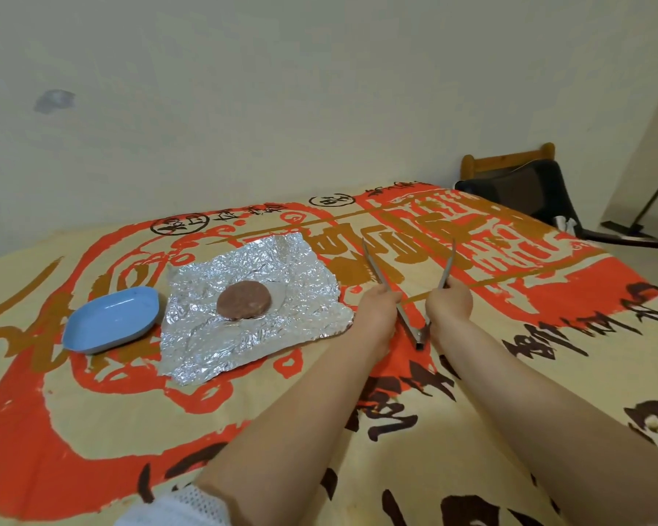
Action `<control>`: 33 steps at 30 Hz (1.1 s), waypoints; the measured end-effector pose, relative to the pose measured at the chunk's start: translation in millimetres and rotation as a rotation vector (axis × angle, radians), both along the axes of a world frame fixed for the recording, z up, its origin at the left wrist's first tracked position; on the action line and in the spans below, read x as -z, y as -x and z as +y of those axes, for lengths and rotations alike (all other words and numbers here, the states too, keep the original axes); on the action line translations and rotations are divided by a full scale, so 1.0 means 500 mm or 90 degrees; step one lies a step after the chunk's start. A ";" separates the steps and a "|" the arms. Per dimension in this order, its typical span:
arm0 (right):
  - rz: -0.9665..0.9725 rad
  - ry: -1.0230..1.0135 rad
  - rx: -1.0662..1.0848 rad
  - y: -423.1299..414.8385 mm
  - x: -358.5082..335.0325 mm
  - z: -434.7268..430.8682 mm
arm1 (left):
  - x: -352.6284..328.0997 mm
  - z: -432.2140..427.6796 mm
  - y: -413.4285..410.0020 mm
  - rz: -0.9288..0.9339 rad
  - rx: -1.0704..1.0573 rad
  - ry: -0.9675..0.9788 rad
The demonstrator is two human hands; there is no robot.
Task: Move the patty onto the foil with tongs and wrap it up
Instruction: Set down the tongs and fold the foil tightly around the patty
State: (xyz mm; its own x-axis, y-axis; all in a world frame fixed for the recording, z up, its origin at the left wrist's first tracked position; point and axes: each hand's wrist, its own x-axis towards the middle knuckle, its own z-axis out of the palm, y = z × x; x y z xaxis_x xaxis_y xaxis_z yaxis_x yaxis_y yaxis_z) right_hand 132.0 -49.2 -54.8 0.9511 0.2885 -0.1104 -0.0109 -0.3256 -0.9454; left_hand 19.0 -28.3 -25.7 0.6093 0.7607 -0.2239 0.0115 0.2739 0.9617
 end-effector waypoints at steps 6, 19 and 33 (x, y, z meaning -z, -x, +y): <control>-0.074 0.019 -0.021 0.006 -0.003 0.002 | -0.002 0.006 0.026 0.036 -0.001 -0.113; -0.324 -0.031 -0.254 0.161 -0.051 0.063 | -0.001 0.078 0.171 0.140 -0.115 -0.405; -0.277 0.067 -0.308 0.240 0.001 0.106 | 0.060 0.138 0.334 0.321 -0.160 -0.604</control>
